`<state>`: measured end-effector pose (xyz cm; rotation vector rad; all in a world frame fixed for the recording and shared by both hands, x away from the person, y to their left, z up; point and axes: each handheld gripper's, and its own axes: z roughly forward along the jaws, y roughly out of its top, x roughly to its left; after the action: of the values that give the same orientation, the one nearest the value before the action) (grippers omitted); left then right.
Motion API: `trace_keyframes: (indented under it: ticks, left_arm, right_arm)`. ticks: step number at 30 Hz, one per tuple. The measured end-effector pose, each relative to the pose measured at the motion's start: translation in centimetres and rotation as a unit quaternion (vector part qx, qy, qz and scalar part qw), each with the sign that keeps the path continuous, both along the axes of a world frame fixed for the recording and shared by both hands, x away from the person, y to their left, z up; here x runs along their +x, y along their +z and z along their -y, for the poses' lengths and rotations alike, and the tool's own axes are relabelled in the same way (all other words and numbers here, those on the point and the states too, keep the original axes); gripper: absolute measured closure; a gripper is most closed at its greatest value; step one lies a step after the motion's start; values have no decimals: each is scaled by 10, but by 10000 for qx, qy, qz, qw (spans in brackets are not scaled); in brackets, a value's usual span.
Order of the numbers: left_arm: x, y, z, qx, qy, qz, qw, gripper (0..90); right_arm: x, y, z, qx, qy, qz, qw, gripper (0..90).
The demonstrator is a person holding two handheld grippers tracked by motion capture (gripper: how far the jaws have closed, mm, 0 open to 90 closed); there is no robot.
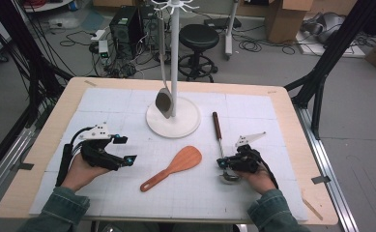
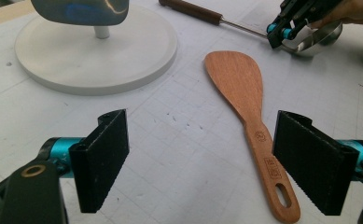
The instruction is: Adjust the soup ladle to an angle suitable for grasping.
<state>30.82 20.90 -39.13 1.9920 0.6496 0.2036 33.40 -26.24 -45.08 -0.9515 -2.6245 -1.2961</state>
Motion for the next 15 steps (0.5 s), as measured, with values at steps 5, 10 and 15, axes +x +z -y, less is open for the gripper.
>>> trace_keyframes:
  ticks: [5,10,15]
  left_arm:
    - [0,0,0,26,3,7,10000,194]
    - [0,0,2,17,4,-1,10000,194]
    - [0,0,3,-5,2,-9,10000,194]
  right_arm:
    - [0,2,6,-8,-1,1,10000,898]
    - [0,5,14,35,-82,10,10000,898]
    - [0,8,21,49,-176,37,9998,897]
